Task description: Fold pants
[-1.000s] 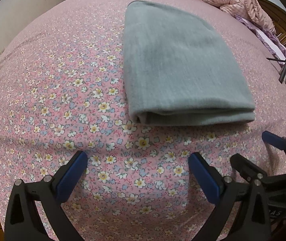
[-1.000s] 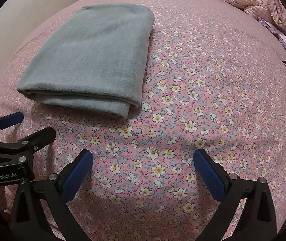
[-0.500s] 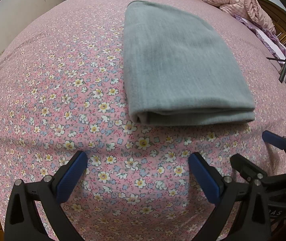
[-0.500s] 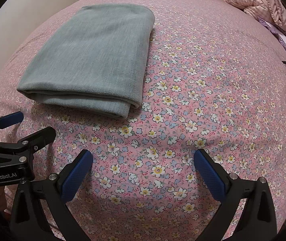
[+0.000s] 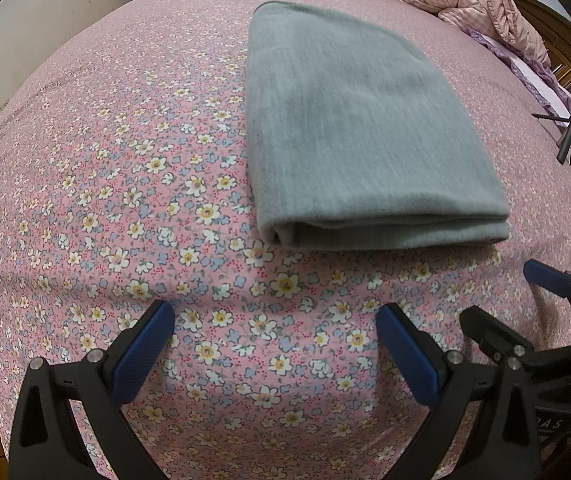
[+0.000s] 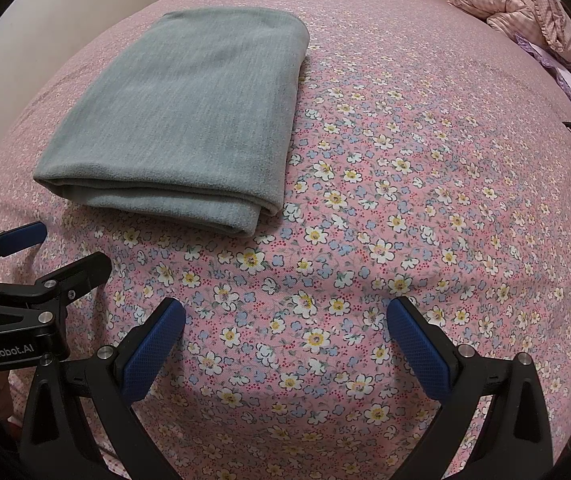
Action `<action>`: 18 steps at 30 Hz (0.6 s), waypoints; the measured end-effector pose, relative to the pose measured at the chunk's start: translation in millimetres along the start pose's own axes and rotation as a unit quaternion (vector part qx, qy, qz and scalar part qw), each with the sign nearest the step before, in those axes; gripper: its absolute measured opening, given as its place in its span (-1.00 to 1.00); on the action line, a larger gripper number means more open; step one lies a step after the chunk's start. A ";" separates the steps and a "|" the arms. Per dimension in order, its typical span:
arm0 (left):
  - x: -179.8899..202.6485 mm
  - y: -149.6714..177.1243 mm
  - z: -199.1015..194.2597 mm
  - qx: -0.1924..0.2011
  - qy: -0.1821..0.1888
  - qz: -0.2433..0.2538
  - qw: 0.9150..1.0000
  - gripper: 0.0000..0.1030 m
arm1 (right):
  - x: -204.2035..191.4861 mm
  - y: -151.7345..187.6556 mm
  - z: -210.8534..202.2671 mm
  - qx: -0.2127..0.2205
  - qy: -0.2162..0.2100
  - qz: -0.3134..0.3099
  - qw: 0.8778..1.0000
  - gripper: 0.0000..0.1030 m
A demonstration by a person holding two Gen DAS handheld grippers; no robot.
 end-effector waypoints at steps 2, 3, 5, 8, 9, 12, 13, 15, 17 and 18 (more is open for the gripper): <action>0.0 -0.2 0.2 0.000 0.000 0.000 1.000 0.99 | -0.1 0.0 0.0 0.000 0.000 0.000 1.000 1.00; 0.1 0.3 -0.3 0.000 0.000 0.000 1.000 0.99 | 0.0 0.0 0.0 0.000 0.000 0.000 1.000 1.00; 0.1 0.2 -0.3 0.000 0.000 0.000 1.000 0.99 | -0.1 0.0 0.0 0.000 0.000 0.000 1.000 1.00; 0.1 -0.2 0.0 0.000 0.000 0.000 1.000 0.99 | 0.0 0.0 0.0 0.000 0.000 0.000 1.000 1.00; 0.1 -0.1 -0.1 0.000 0.000 0.000 1.000 0.99 | 0.1 -0.1 0.0 0.000 0.000 0.000 1.000 1.00; 0.1 -0.1 -0.1 0.000 0.000 0.000 1.000 0.99 | 0.1 -0.1 0.1 0.000 0.000 0.000 1.000 1.00; 0.3 0.2 -0.5 0.000 0.000 0.000 1.000 0.99 | 0.2 -0.1 0.1 0.000 0.000 0.000 1.000 1.00; 0.3 0.4 -0.7 0.000 0.000 0.000 1.000 0.99 | 0.3 -0.1 0.2 0.000 0.000 0.000 1.000 1.00; 0.2 -0.1 -0.3 0.000 0.000 0.000 1.000 0.99 | 0.2 0.0 0.3 0.000 0.000 0.000 1.000 1.00; 0.3 0.1 -0.5 0.000 0.000 0.000 1.000 0.99 | 0.5 -0.1 0.3 0.000 0.000 0.000 1.000 1.00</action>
Point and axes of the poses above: each gripper's, at about its wrist camera, not at the fingertips, and z roughly the way its jaws point, x to its right, y to its underside, the point moved 9 cm from there along z, roughly the way its jaws point, and after that the axes turned 12 degrees about x, right-handed, at the moved point
